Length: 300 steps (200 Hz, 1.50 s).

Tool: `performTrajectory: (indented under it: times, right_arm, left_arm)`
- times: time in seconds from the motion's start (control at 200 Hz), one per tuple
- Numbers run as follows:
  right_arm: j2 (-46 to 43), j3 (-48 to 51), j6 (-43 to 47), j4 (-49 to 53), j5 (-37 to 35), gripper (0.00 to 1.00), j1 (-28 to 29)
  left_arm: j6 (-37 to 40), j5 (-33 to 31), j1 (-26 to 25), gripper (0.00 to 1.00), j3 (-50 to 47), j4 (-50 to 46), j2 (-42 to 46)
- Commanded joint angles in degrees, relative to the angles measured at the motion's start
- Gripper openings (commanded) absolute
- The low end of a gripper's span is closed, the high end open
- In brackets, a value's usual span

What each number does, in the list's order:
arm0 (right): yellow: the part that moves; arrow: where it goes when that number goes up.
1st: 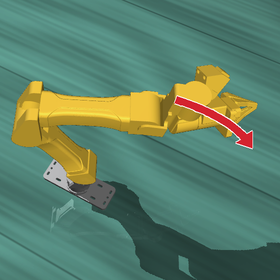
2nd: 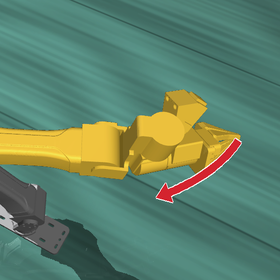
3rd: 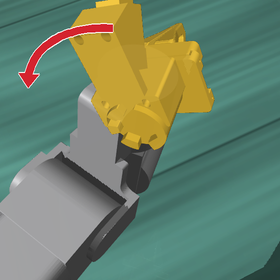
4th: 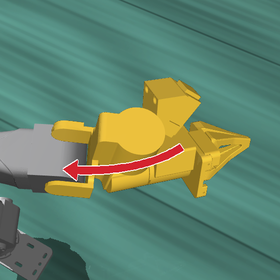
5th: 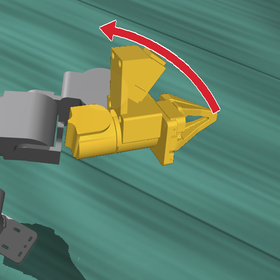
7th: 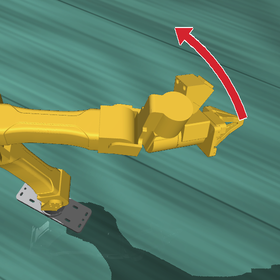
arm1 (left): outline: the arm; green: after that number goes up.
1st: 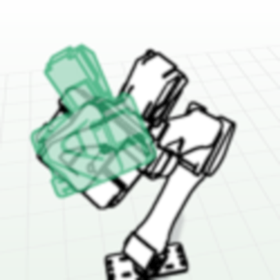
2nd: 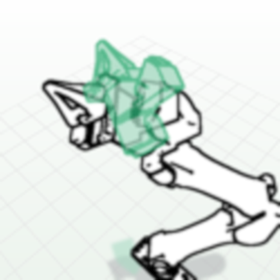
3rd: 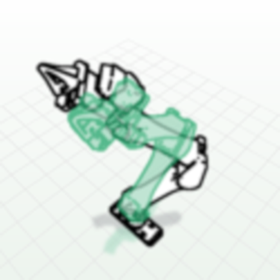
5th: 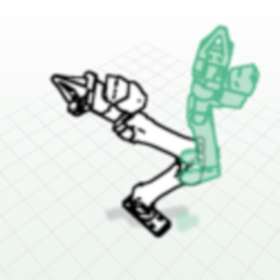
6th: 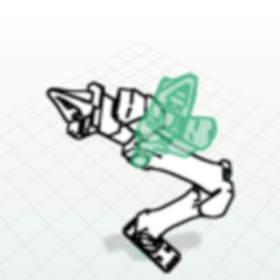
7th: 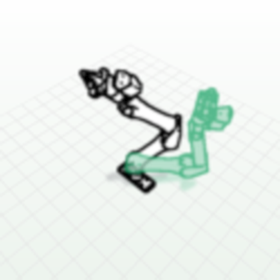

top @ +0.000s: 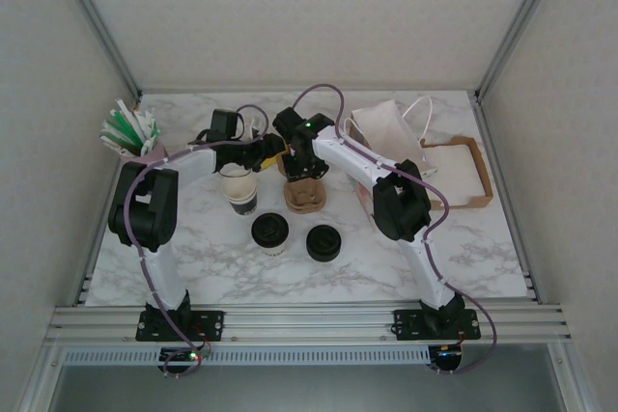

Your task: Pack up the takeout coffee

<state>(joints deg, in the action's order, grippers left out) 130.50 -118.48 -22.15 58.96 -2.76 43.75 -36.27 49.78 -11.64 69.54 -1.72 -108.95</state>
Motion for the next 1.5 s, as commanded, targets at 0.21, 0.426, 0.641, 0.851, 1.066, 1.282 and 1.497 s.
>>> performTrajectory:
  times: [0.21,0.426,0.641,0.851,1.066,1.282,1.497]
  right_arm:
    - [-2.4,-0.2,0.1,-0.6,1.3,0.37,0.1]
    - [-2.4,0.2,0.3,-1.0,2.5,0.37,0.1]
    - [-2.7,0.6,0.5,-1.2,2.5,0.36,0.1]
    - [-4.3,2.1,0.0,-2.6,0.9,0.36,0.1]
    - [-5.4,4.2,-0.8,-4.4,0.9,0.37,0.0]
    - [-4.8,4.7,-1.0,-4.6,1.0,0.36,0.0]
    - [-6.5,5.0,-1.5,-3.7,-0.3,0.36,0.0]
  left_arm:
    - [0.3,2.3,-2.2,0.66,0.0,-0.3,1.0]
    - [-0.8,3.5,-3.0,0.66,0.2,1.4,0.6]
    - [-1.2,3.6,-3.5,0.67,-0.1,1.7,0.7]
    - [-1.3,3.2,-3.4,0.68,-0.8,2.3,-0.3]
    - [-1.6,3.2,-3.4,0.71,-1.2,3.1,-0.6]
    - [-1.6,3.2,-3.5,0.72,-1.5,3.1,-0.5]
    - [-2.3,2.8,-2.7,0.76,-1.7,3.5,1.3]
